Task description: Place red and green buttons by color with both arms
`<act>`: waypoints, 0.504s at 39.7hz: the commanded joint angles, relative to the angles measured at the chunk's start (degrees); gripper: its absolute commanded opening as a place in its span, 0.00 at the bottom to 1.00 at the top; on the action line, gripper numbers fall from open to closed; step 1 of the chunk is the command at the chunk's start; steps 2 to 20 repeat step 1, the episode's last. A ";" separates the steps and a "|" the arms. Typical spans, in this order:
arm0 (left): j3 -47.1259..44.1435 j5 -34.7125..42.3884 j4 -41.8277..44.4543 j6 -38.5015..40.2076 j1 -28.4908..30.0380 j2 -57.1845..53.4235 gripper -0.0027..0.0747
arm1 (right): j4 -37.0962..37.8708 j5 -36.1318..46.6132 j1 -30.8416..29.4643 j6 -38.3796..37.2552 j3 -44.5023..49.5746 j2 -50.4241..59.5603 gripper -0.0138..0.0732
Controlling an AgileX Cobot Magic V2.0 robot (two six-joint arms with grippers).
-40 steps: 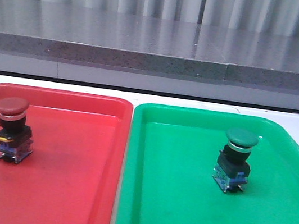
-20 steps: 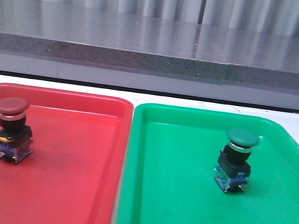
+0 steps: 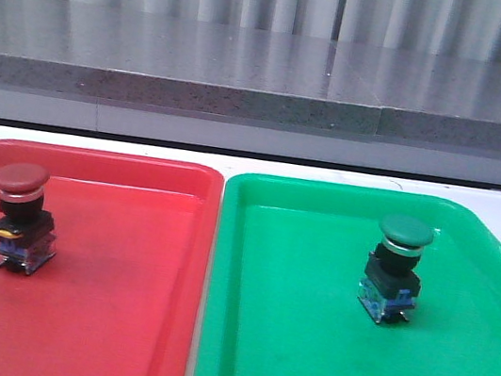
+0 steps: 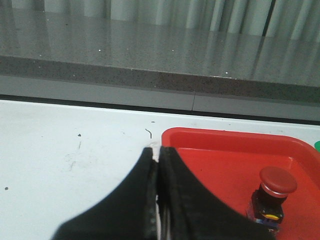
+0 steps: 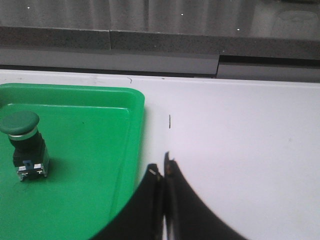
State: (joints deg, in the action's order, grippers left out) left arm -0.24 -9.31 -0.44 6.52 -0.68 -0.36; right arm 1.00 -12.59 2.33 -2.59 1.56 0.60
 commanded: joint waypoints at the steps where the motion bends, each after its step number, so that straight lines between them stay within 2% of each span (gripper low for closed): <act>1: -1.38 5.09 -0.03 0.47 0.22 -0.89 0.01 | 0.50 5.02 -0.47 0.62 -0.36 0.95 0.08; 20: -1.38 5.09 -0.03 0.47 0.22 -0.89 0.01 | 0.50 5.02 -0.47 0.62 -0.36 0.95 0.08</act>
